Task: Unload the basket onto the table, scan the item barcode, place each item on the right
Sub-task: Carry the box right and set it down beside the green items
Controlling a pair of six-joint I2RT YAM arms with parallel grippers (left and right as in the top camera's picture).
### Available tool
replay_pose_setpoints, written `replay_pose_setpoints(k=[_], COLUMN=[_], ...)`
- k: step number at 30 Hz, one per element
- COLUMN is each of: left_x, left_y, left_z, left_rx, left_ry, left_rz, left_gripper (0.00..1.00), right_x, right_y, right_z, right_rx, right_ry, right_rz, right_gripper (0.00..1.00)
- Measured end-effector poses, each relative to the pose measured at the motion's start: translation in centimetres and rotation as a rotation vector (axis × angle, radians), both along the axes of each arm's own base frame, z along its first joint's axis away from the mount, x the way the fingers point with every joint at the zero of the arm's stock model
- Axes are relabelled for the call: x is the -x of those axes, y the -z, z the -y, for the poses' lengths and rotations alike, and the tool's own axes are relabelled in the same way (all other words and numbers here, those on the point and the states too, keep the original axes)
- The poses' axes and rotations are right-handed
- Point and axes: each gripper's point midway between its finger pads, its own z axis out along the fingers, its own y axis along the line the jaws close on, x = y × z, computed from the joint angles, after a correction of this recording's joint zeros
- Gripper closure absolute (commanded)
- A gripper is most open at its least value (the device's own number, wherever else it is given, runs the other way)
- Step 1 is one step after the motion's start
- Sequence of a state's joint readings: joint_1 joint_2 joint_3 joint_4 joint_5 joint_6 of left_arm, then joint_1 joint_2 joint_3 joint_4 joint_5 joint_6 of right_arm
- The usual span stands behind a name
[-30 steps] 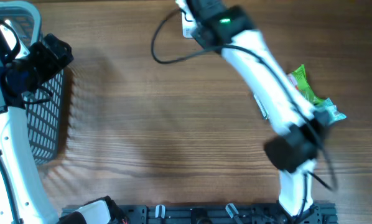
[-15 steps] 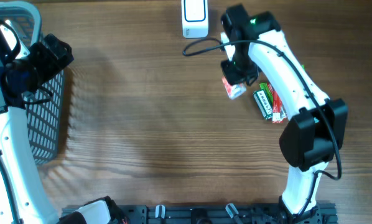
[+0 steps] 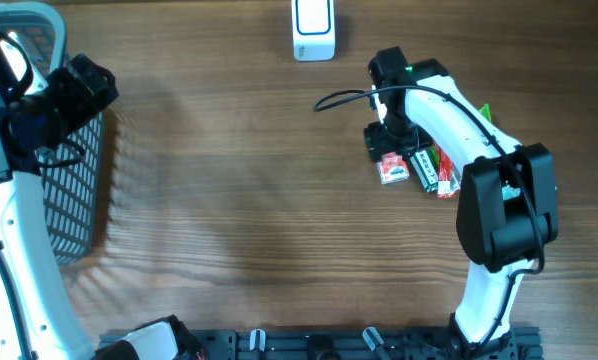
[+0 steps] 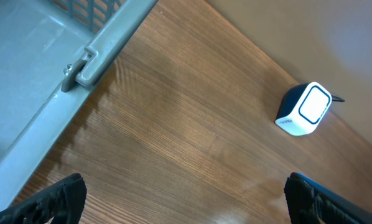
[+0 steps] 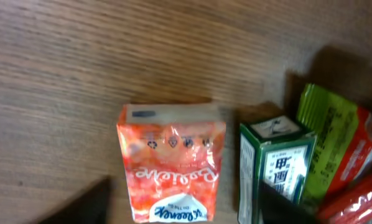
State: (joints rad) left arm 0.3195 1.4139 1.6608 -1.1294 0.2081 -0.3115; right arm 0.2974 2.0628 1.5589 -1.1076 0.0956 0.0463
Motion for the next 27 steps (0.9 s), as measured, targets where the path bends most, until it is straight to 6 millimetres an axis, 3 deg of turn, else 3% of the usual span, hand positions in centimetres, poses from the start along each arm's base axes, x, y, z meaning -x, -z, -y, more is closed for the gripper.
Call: replay_pose_setpoints(k=[22, 27], left_x=[0.0, 0.0], left_y=[0.0, 0.0], left_z=[0.0, 0.0], left_rx=[0.000, 0.000], left_ry=[0.000, 0.000], left_rz=[0.000, 0.000], left_gripper=[0.00, 0.00], right_x=[-3.0, -4.0], right_y=[-0.1, -1.6], right_z=[-1.1, -1.4], right_rx=[-0.047, -0.069], right_ry=[0.039, 0.037], right_rz=[0.126, 0.188], right_gripper=[0.00, 0.00])
